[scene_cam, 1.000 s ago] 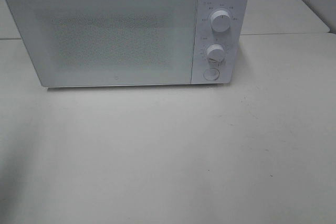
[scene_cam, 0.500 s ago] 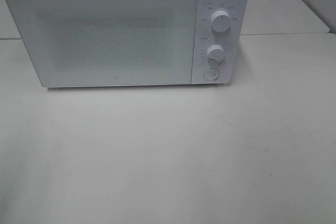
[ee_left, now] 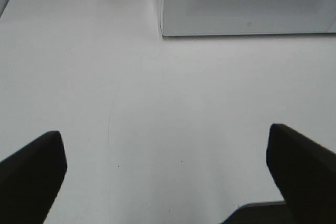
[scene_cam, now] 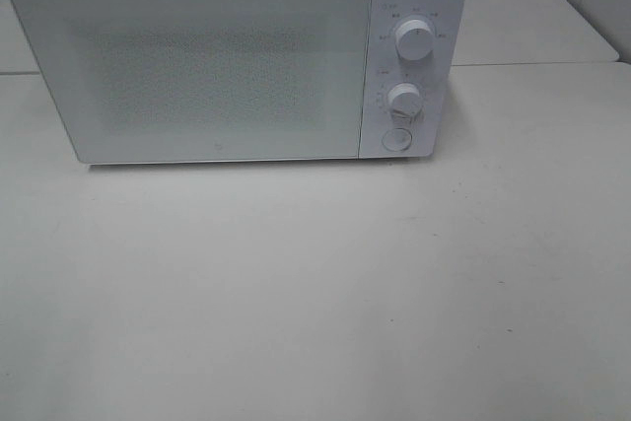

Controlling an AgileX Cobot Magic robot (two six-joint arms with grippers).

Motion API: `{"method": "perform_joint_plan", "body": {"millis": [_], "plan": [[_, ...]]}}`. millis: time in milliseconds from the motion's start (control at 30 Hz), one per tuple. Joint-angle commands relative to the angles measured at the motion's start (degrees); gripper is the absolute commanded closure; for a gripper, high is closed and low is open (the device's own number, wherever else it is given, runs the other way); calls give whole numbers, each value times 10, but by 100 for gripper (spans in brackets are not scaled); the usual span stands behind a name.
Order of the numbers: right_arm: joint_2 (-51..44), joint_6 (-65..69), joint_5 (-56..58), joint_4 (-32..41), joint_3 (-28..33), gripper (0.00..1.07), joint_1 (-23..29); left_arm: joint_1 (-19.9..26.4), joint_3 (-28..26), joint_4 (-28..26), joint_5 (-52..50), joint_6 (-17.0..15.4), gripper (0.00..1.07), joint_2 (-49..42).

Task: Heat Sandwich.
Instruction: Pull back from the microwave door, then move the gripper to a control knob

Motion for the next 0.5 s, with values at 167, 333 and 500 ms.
{"method": "perform_joint_plan", "body": {"millis": [167,333,500], "plan": [[-13,-5,-10,-1,2,31,-3,1,1,-4,-6,-3,9,-17],[-13,-5,-10,-1,2,31,-3,1,1,-5,-6,-3,9,-17],[-13,-5,-10,-1,2,31,-3,1,1,-4,-6,-3,9,-15]]}}
